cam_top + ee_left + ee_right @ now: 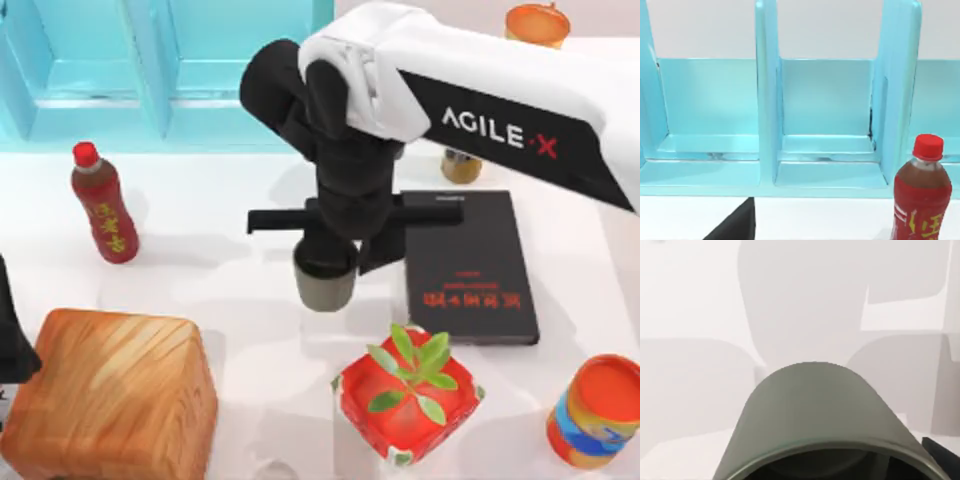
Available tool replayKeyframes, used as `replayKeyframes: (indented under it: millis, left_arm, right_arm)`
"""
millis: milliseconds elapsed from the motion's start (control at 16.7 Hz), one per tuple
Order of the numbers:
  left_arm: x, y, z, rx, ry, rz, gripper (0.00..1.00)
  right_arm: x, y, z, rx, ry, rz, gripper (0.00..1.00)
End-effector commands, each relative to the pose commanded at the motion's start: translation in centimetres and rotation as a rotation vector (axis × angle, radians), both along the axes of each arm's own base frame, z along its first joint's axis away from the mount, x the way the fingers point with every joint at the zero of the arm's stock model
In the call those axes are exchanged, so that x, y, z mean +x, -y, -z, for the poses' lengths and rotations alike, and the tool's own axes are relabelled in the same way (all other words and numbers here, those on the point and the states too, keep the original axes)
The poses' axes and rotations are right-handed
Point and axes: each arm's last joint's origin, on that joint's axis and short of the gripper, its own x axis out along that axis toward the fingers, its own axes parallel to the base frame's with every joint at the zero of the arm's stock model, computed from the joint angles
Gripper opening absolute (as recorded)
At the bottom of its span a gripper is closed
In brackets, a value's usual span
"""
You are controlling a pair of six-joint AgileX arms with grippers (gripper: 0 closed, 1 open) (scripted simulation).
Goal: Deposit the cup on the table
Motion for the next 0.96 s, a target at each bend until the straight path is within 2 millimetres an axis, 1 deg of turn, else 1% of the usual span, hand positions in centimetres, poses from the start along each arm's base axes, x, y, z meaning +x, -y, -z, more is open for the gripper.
replayKeyframes:
  millis: [600,660,960]
  left_arm:
    - [0.0,0.0,0.0,0.0,0.0,0.0,1.0]
    - [0.0,0.0,0.0,0.0,0.0,0.0,1.0]
    - [0.0,0.0,0.0,0.0,0.0,0.0,1.0]
  right_arm:
    - [0.0,0.0,0.0,0.0,0.0,0.0,0.98]
    - [0.0,0.0,0.0,0.0,0.0,0.0,1.0]
    - [0.0,0.0,0.0,0.0,0.0,0.0,1.0]
